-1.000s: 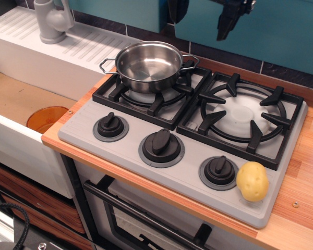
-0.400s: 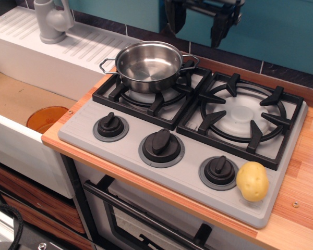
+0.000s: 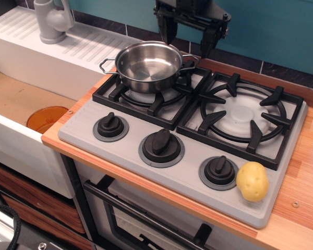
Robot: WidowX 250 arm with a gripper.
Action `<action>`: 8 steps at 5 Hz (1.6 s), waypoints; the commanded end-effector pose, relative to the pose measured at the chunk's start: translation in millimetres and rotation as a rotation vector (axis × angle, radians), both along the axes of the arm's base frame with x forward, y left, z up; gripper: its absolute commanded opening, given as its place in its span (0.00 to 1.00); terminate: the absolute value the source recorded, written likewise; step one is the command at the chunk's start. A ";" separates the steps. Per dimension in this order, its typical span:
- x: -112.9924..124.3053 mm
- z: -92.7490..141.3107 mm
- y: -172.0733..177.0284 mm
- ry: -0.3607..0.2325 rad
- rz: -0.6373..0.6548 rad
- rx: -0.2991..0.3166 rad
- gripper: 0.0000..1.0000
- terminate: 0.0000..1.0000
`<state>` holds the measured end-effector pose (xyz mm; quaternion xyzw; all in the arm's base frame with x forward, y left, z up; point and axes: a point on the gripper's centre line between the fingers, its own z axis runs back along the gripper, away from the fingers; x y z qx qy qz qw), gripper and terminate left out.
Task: Put pot or pan on stove and put potato in pot or pan
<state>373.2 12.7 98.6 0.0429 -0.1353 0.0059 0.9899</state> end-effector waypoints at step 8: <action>-8.6 -33.2 -2.4 -0.089 0.071 -0.013 0.00 0.00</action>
